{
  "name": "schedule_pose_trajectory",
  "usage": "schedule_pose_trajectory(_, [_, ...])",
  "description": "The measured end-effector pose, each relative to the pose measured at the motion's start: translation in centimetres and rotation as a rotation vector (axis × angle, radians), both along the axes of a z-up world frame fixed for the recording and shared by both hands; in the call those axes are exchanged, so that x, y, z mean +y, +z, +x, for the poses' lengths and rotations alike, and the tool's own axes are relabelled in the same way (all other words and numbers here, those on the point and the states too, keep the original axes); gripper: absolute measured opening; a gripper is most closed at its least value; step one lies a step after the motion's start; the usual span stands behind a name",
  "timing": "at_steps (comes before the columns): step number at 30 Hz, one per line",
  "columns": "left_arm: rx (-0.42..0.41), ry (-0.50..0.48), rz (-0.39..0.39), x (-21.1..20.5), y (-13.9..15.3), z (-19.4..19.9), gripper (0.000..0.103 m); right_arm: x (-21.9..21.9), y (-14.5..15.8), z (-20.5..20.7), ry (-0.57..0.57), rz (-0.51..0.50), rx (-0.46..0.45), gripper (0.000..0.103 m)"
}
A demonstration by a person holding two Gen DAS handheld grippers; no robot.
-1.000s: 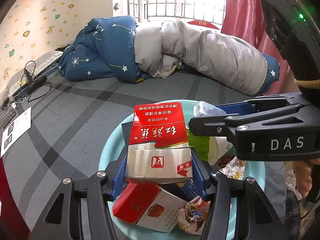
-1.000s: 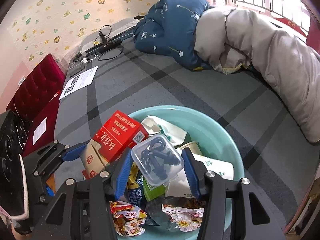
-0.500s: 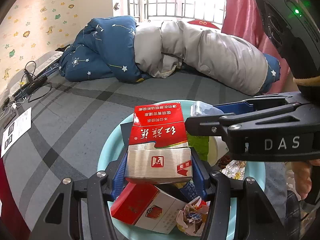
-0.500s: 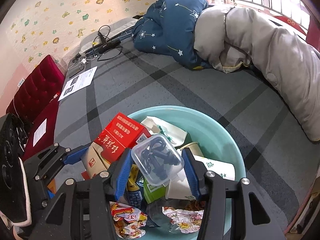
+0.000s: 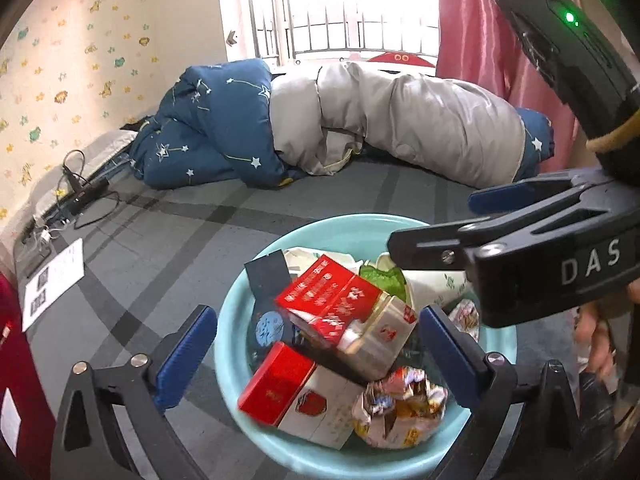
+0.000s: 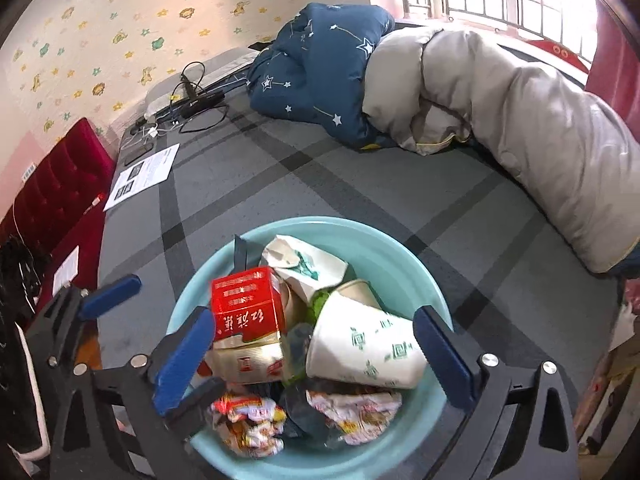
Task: Collect trash
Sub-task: 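Open left tool to drop the red pack while right tool drops the clear box into the basin, then withdraw both tools from the basin toward the white bottle and tan pad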
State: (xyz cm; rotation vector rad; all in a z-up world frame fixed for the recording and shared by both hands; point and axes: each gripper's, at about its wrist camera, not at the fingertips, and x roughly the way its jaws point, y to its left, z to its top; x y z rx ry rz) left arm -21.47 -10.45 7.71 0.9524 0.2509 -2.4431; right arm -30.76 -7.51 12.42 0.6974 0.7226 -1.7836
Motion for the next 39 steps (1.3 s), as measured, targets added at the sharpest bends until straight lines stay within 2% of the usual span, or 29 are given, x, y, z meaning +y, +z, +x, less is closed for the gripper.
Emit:
schedule_pose_trajectory(10, [-0.008, 0.036, -0.011, 2.6, 0.7, 3.1, 0.103, 3.8, 1.0, 2.1, 0.020, 0.008, 0.061, 0.103])
schedule_pose_trajectory(18, [-0.009, 0.061, -0.056, 5.8, 0.9, 6.4, 0.103, 7.7, 1.3, 3.5, 0.021, 0.000, 0.086, 0.103])
schedule_pose_trajectory(31, [0.023, 0.099, -0.080, 9.5, 0.0, 10.0, 0.103, 12.6, 0.2, 4.6, 0.031, -0.030, 0.116, 0.103])
schedule_pose_trajectory(39, [0.024, 0.116, -0.080, 11.1, -1.8, 11.2, 0.103, 15.0, -1.7, 4.5, 0.032, -0.054, 0.117, 0.103])
